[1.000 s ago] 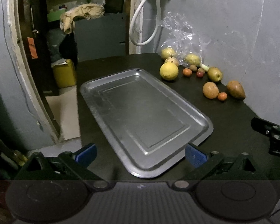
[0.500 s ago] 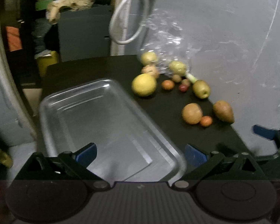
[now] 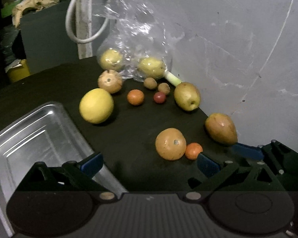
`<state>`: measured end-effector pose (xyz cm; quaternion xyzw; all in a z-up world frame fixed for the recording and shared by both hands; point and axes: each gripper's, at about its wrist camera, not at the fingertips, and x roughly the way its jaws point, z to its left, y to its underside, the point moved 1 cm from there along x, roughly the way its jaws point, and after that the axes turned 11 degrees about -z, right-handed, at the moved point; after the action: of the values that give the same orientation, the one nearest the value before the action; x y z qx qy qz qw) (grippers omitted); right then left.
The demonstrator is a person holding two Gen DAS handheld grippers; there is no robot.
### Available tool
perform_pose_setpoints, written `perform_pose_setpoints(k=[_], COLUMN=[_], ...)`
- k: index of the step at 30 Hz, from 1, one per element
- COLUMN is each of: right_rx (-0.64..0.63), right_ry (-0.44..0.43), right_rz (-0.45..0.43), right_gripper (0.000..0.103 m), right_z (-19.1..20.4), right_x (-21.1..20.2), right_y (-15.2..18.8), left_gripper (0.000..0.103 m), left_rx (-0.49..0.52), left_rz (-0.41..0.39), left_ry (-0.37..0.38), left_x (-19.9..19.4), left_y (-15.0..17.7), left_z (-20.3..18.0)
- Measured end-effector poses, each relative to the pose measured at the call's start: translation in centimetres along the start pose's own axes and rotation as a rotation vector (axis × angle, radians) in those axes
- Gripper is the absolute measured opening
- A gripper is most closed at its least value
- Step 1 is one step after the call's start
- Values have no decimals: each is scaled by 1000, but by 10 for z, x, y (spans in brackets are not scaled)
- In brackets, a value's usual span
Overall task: Organize fruits
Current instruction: 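Grasp the brown round fruit with the left tool while the right tool grasps a small orange fruit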
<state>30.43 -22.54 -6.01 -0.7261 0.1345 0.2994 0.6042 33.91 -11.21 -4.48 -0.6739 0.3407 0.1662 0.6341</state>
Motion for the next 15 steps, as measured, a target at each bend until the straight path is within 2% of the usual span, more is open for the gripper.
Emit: perform_pose_setpoints(k=[7,12,15], right_rx=[10,35,39], right_ry=[-32,-20,-19], right_rz=[12,9,5], right_gripper=[75,67,60], right_z=[-3,-8,-8], right_x=[16,25,29], right_y=[2,1,1], left_gripper=[102,102,98], left_rx=[13,-7,-14], left_rz=[46,41,45], left_ry=[-12,-28,-30], left_x=[33,47,52], left_y=[-3,-5,-7], left_z=[-12,-17,-18])
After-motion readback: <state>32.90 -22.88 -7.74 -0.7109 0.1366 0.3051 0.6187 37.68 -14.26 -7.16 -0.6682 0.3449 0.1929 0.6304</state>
